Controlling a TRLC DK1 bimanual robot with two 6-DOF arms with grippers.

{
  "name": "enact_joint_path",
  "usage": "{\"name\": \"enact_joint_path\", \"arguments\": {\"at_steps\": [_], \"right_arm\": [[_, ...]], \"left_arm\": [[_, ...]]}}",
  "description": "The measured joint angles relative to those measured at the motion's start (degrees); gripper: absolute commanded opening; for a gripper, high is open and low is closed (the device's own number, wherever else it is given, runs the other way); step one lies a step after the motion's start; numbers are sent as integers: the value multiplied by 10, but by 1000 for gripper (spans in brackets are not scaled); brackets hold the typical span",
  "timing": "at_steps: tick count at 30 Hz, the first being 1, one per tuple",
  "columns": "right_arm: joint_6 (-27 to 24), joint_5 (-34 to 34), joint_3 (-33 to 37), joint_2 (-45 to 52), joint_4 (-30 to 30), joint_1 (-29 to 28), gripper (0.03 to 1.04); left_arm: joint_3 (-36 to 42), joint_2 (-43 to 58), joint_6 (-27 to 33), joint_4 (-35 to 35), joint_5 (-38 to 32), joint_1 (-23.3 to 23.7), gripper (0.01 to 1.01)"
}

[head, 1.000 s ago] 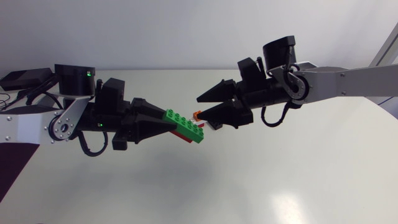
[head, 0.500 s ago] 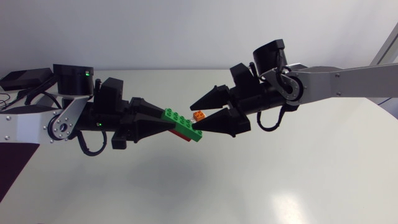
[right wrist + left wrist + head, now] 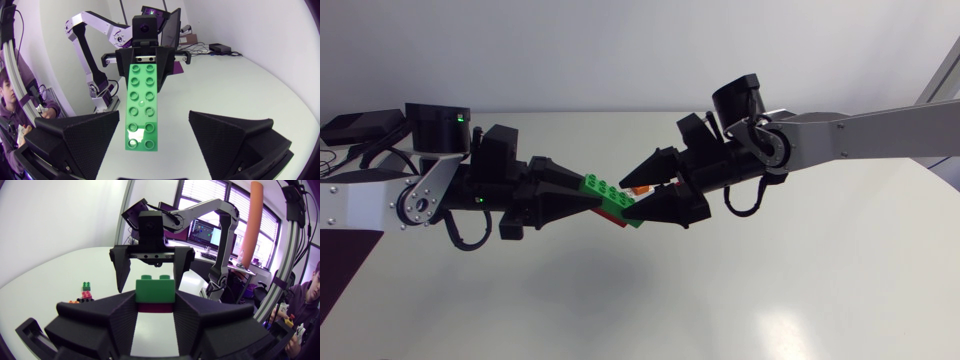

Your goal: Disassemble duplo

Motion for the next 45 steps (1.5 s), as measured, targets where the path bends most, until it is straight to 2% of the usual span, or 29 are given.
{"name": "enact_joint_path", "arguments": {"at_steps": [4,13,17,24,28,35,45], "right_arm": [[-1,0,3,5,-3,1,985],[-4,0,6,9,-16,7,838],[-8,0,7,12,-21,7,743],[-14,0,10,13,-29,9,403],[-15,-3,12,13,-35,11,218],[-23,-3,12,13,-35,11,208],[-23,-3,12,13,-35,11,208]], "left_arm": [[0,0,0,0,0,0,38],[0,0,0,0,0,0,39],[0,0,0,0,0,0,39],[0,0,0,0,-5,0,49],[0,0,0,0,-11,0,133],[0,0,0,0,-11,1,134],[0,0,0,0,-11,2,454]]}}
